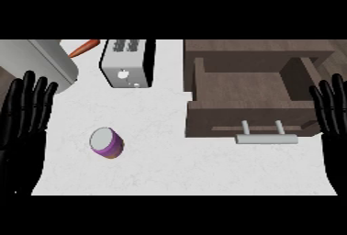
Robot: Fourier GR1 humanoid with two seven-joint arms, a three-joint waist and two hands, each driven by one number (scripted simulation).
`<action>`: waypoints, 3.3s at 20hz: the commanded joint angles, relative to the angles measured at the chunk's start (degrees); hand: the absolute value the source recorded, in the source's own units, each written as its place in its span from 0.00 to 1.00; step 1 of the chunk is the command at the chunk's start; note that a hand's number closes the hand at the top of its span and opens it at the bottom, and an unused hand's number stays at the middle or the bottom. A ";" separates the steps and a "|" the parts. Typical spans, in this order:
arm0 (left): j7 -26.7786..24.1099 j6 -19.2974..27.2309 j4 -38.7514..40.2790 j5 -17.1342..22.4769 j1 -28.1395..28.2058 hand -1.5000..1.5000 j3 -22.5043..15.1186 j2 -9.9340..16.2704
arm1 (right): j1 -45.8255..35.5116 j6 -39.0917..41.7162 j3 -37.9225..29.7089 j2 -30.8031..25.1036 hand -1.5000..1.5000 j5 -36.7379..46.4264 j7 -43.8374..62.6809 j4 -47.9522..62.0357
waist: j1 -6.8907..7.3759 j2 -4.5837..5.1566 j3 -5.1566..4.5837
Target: Pick up the can, place it into the drawer and close the drawer
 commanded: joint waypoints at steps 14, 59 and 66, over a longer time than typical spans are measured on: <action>16.83 -12.70 1.81 26.74 10.06 0.00 14.82 11.88 | 2.69 -4.54 -3.61 1.21 0.00 -0.25 13.90 0.20 | 0.44 2.49 0.32; -19.74 -12.17 53.90 -0.31 2.21 0.00 11.74 0.49 | 8.56 6.07 -14.32 2.16 0.00 -6.59 9.61 -3.72 | 0.13 2.55 0.31; -20.03 -9.71 61.50 0.69 -4.65 0.00 12.35 -0.32 | 6.43 5.44 -15.31 1.37 0.00 -5.39 14.79 -6.18 | 0.21 2.53 0.31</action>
